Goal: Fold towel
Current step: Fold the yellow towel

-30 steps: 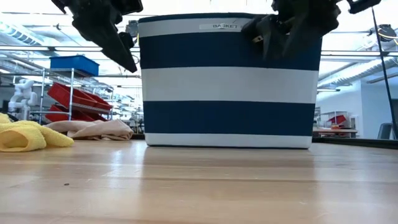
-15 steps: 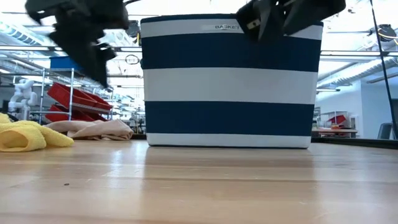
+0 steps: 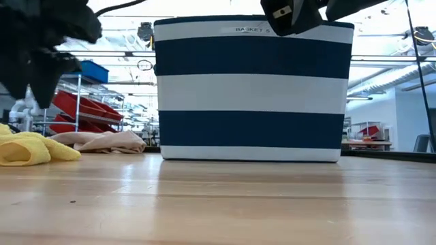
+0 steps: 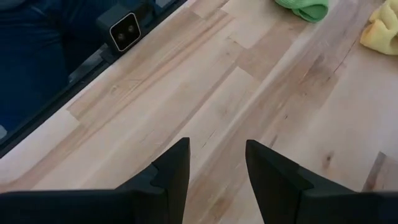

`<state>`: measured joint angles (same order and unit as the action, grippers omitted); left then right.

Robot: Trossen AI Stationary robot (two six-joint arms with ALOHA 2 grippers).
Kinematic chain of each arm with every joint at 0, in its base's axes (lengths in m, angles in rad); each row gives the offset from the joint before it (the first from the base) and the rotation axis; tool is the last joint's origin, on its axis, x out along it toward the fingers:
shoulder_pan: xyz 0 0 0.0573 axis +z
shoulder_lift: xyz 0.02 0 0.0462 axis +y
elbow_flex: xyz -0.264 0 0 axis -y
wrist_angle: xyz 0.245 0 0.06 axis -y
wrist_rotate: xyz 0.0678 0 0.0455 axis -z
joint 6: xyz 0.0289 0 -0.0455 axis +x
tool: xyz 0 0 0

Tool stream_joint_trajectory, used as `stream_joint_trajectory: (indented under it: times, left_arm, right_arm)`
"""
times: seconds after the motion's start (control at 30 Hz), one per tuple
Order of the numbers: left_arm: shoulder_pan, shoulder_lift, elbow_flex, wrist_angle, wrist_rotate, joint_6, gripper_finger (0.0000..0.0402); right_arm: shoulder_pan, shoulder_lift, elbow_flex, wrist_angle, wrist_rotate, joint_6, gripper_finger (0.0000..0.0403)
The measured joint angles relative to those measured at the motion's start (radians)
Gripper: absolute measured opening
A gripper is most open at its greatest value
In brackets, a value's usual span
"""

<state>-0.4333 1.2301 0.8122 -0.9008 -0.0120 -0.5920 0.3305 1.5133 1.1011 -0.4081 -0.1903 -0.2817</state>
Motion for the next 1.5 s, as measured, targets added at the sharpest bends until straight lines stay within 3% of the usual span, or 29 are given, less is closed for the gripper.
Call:
stream_joint_trajectory:
  times: [0.33, 0.73, 1.17, 1.33, 1.5]
  left_arm:
    - [-0.041, 0.0, -0.153, 0.146, -0.01, -0.088, 0.0222]
    - [-0.041, 0.0, -0.231, 0.163, -0.204, -0.056, 0.0214]
    - [-0.036, 0.0, -0.231, 0.187, -0.256, 0.018, 0.005]
    - [-0.021, 0.0, -0.231, 0.192, -0.255, 0.026, 0.0011]
    - [-0.016, 0.0, -0.218, 0.283, -0.241, 0.072, 0.0003]
  right_arm:
    - [-0.001, 0.0, 0.0, -0.015, 0.001, 0.001, 0.0146]
    - [-0.001, -0.001, 0.0, -0.015, 0.001, 0.007, 0.0146]
    - [-0.001, -0.001, 0.001, -0.006, 0.001, 0.008, 0.0146]
    - [-0.001, -0.001, 0.001, -0.007, 0.002, 0.033, 0.0146]
    - [0.005, -0.001, 0.001, -0.007, 0.001, 0.034, 0.0146]
